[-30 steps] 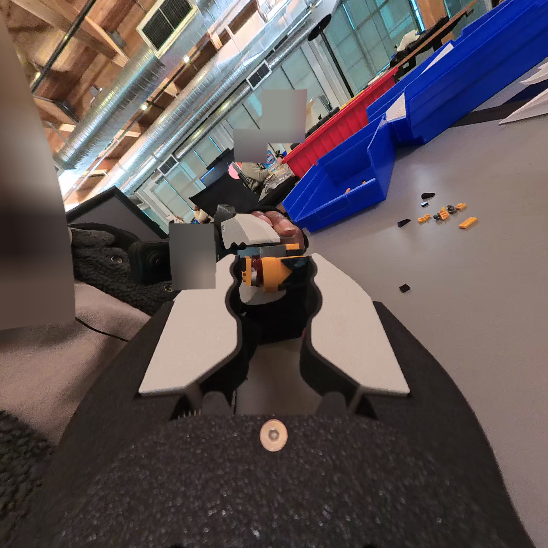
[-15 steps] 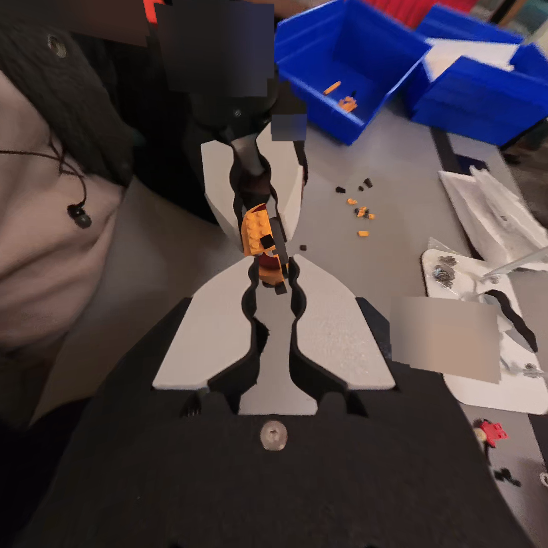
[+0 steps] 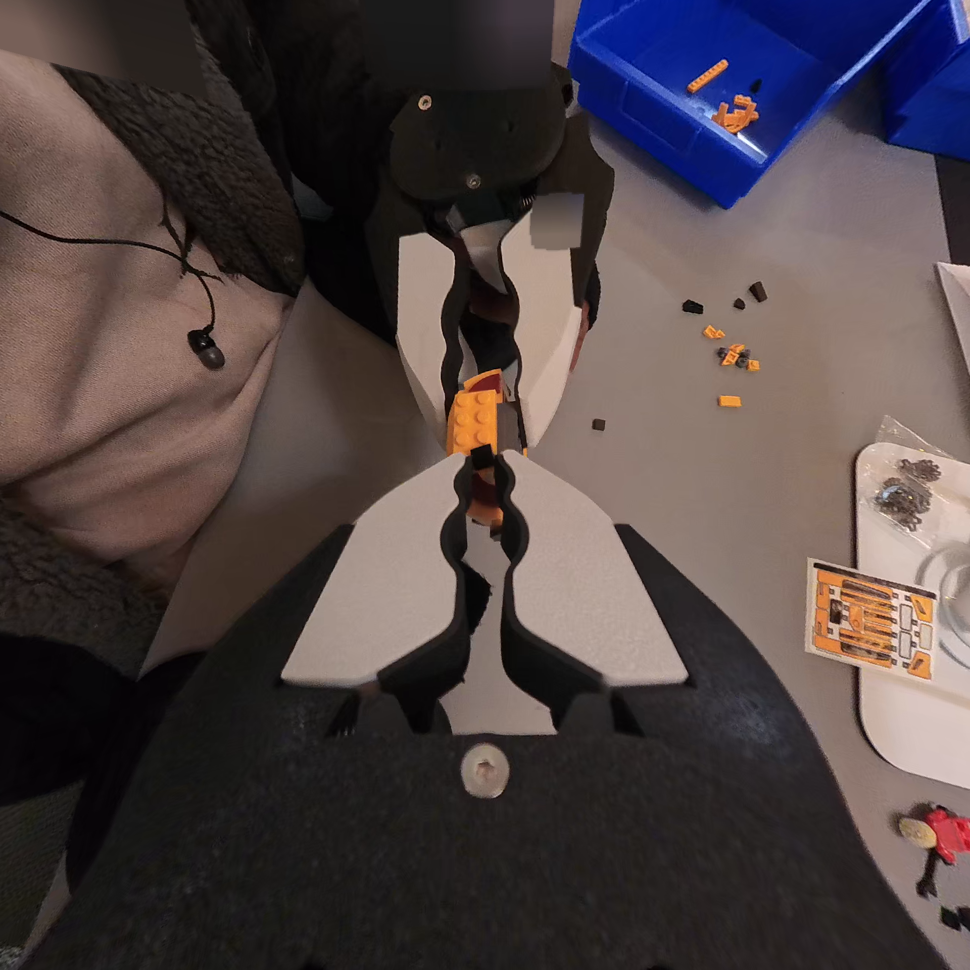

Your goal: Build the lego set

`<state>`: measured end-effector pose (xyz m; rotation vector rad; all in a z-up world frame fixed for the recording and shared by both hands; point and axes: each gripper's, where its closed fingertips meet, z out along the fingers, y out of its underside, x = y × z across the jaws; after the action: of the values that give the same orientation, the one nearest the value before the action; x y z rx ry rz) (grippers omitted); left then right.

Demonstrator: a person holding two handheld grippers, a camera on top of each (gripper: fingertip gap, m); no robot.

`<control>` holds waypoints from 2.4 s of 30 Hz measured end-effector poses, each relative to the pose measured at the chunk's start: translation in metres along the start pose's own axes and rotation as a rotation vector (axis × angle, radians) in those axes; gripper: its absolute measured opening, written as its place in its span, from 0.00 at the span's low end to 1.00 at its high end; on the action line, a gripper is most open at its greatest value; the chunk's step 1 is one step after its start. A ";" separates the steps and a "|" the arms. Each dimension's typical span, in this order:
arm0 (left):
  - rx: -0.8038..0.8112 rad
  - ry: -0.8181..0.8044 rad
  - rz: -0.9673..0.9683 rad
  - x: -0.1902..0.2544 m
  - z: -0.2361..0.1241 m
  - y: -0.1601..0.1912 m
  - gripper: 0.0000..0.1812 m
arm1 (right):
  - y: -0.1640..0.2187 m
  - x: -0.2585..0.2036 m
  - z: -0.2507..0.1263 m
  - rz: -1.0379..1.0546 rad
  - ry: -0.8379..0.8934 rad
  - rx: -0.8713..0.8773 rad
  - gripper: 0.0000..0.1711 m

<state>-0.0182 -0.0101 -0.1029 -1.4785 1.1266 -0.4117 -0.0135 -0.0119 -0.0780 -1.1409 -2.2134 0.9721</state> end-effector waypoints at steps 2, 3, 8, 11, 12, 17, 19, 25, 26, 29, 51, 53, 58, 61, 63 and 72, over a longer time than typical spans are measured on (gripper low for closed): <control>-0.010 -0.011 -0.002 -0.001 0.001 0.001 0.17 | 0.001 0.001 0.000 0.002 0.023 -0.016 0.04; -0.013 -0.016 -0.005 -0.001 0.001 0.001 0.17 | 0.001 0.001 0.000 0.003 0.036 -0.021 0.04; -0.032 -0.035 -0.017 -0.003 0.002 0.002 0.17 | 0.003 0.003 -0.001 0.021 0.069 -0.041 0.04; -0.041 -0.051 -0.025 -0.004 0.003 0.003 0.17 | 0.004 0.005 -0.001 0.036 0.081 -0.047 0.04; -0.046 -0.059 -0.027 -0.005 0.003 0.004 0.17 | 0.004 0.006 -0.001 0.041 0.087 -0.050 0.04; -0.090 -0.117 -0.034 -0.011 0.003 0.009 0.17 | 0.007 0.013 0.001 0.087 0.133 -0.078 0.04; -0.111 -0.149 -0.034 -0.015 0.003 0.012 0.17 | 0.008 0.015 0.002 0.101 0.155 -0.088 0.04; -0.125 -0.232 0.006 -0.029 -0.002 0.005 0.17 | 0.000 0.021 0.003 0.115 0.251 -0.037 0.04; -0.107 -0.222 -0.013 -0.029 -0.002 0.003 0.17 | -0.004 0.022 0.001 0.110 0.262 -0.024 0.04; -0.086 -0.211 -0.039 -0.030 -0.003 0.001 0.17 | -0.005 0.020 0.001 0.100 0.265 -0.027 0.04; -0.131 0.369 -0.496 0.016 0.017 0.036 0.17 | 0.045 0.003 0.018 0.310 -0.109 -0.088 0.04; -0.129 0.382 -0.522 0.016 0.016 0.038 0.17 | 0.047 0.003 0.019 0.346 -0.141 -0.077 0.04; -0.144 0.404 -0.578 0.016 0.016 0.042 0.17 | 0.050 0.005 0.023 0.362 -0.182 -0.112 0.04; -0.172 0.414 -0.587 0.018 0.017 0.047 0.17 | 0.056 0.005 0.028 0.384 -0.209 -0.137 0.04; -0.198 0.411 -0.589 0.019 0.019 0.052 0.17 | 0.061 0.004 0.032 0.388 -0.216 -0.151 0.04; -0.337 0.398 -0.564 0.027 0.024 0.073 0.17 | 0.082 0.002 0.046 0.432 -0.215 -0.213 0.04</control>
<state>-0.0161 -0.0080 -0.1840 -2.0795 1.1041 -0.9771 -0.0043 0.0057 -0.1697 -1.7372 -2.3298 1.0873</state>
